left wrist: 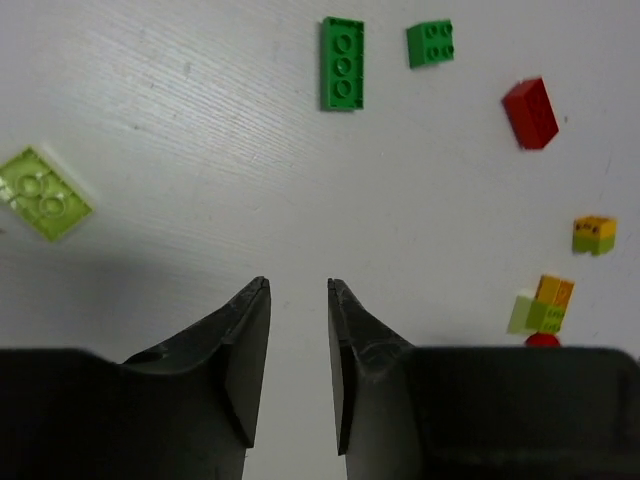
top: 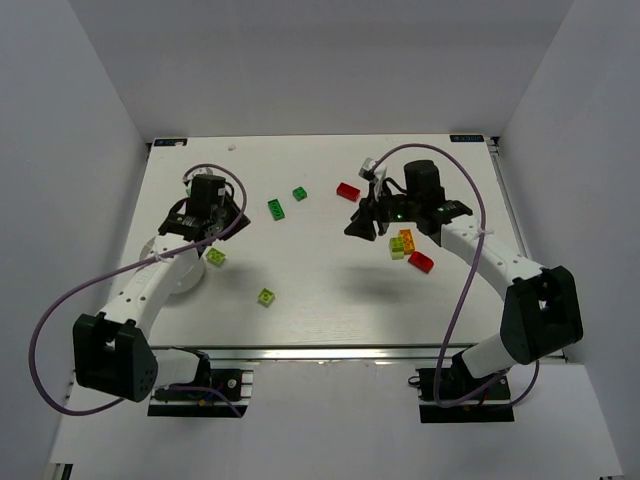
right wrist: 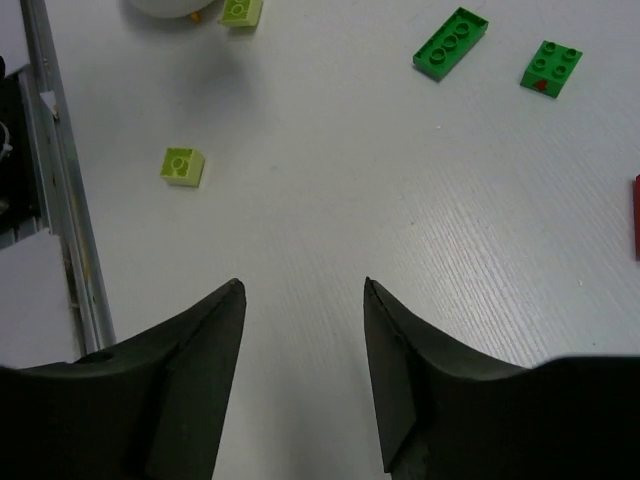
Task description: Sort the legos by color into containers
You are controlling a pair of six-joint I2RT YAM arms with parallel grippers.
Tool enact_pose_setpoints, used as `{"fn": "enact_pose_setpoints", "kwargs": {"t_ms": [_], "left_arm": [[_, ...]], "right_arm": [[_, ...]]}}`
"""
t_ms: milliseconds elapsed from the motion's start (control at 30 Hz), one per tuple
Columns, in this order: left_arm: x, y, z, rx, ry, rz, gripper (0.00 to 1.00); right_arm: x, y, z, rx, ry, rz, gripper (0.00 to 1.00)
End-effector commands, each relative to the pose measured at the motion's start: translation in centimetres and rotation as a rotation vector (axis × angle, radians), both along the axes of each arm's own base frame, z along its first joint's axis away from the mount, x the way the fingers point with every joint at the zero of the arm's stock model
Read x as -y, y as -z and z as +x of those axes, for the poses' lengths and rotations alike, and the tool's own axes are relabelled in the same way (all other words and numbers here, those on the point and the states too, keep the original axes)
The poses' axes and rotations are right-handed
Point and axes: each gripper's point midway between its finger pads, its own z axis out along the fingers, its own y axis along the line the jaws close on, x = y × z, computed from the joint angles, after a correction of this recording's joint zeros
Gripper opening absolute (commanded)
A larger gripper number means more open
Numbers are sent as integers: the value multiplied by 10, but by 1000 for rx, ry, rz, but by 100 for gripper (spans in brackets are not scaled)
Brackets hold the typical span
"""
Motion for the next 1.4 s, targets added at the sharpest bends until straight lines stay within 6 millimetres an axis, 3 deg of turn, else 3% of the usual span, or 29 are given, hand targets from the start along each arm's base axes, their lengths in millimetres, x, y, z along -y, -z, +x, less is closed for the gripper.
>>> {"fn": "enact_pose_setpoints", "kwargs": {"t_ms": [0,33,67,200,233,300,500,733,800,833,1000,1100,1200,1367], "left_arm": [[-21,-5,-10,-12,-198,-14,39],[-23,-2,-14,-21,-223,-12,45],[-30,6,-20,-41,-274,-5,58],[-44,19,-28,-76,-385,37,79],[-49,25,-32,-100,-408,60,79],[-57,30,-33,-114,-464,82,79],[-61,42,-17,-122,-470,148,80],[-62,44,1,-138,-475,204,79],[-62,36,11,-135,-473,233,80],[-64,44,11,-178,-470,270,80],[-66,12,50,-121,-435,359,85],[-64,1,70,-121,-356,403,93],[-68,6,81,-173,-289,404,98],[-106,18,85,-226,-352,287,98]], "right_arm": [[-3,-12,-2,56,-36,52,53],[-2,-9,-2,57,-28,47,52],[-1,-9,0,71,-21,47,55],[-1,-4,0,58,-16,43,67],[-1,-3,0,58,-15,42,78],[-1,-2,3,63,-9,38,84],[0,2,9,71,6,15,84],[6,1,14,97,35,0,81],[9,1,19,112,57,-8,81],[10,-1,23,119,69,-11,81],[17,-7,38,127,127,-23,81],[18,-8,41,114,144,-27,82],[20,-7,43,102,170,-29,83],[22,-4,39,88,177,-28,88]]}}
